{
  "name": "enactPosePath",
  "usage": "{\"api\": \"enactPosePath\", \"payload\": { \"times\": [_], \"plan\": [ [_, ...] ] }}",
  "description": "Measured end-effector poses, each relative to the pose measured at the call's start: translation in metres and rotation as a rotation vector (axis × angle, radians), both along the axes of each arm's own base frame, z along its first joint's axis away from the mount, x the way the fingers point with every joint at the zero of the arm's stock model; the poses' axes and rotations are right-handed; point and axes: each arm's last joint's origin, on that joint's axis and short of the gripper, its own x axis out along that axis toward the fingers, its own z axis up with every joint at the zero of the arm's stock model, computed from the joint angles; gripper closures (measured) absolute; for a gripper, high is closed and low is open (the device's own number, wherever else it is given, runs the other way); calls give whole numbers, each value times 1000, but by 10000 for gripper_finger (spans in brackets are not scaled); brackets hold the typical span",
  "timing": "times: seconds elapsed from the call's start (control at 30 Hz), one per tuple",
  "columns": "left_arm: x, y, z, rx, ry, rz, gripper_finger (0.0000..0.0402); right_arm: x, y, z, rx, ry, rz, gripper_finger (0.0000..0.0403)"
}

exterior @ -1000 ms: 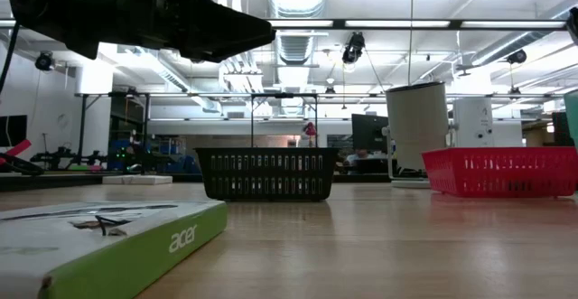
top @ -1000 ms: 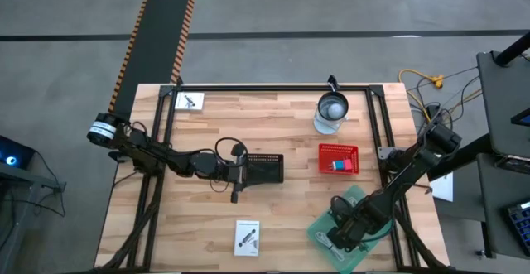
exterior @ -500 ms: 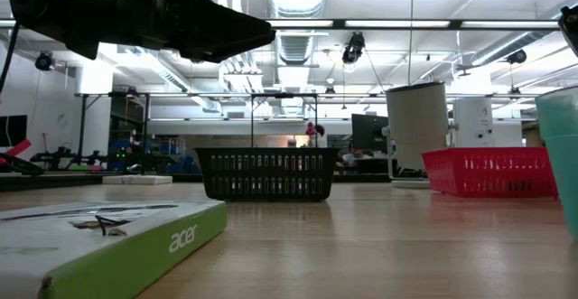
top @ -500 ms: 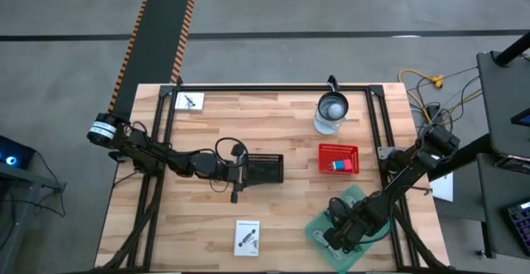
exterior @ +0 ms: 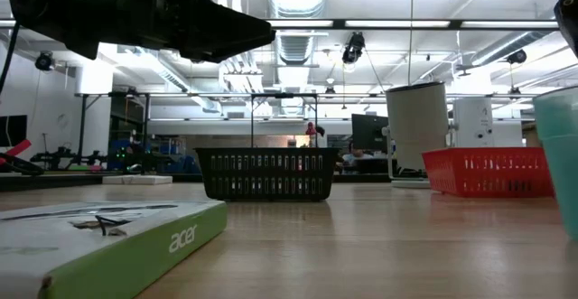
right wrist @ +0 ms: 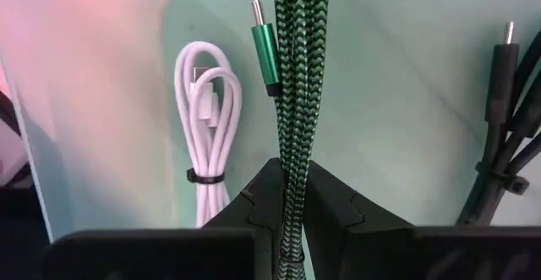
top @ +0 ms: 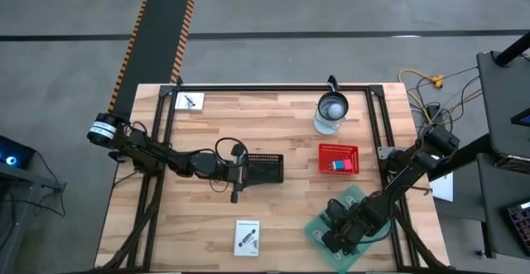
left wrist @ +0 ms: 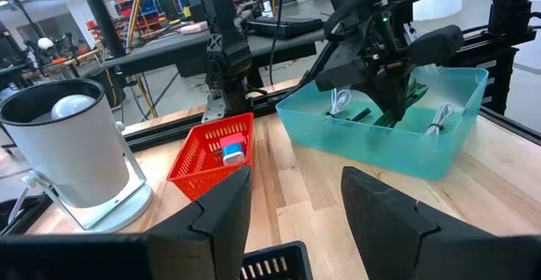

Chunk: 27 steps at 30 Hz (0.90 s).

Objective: Pick and place items into bin
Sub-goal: Put the green charger cable into the blue bin

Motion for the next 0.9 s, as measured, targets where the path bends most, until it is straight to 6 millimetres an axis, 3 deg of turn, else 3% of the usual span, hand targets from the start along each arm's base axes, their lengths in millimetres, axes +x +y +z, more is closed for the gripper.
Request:
{"api": "enactPosePath", "payload": {
  "times": [0.33,0.9],
  "plan": [
    [0,0,0,0,1,0,233,0,-1,-13,-62,9,-1,376],
    [0,0,0,0,1,0,233,1,0,-12,-52,7,20,363]
  ]
}}
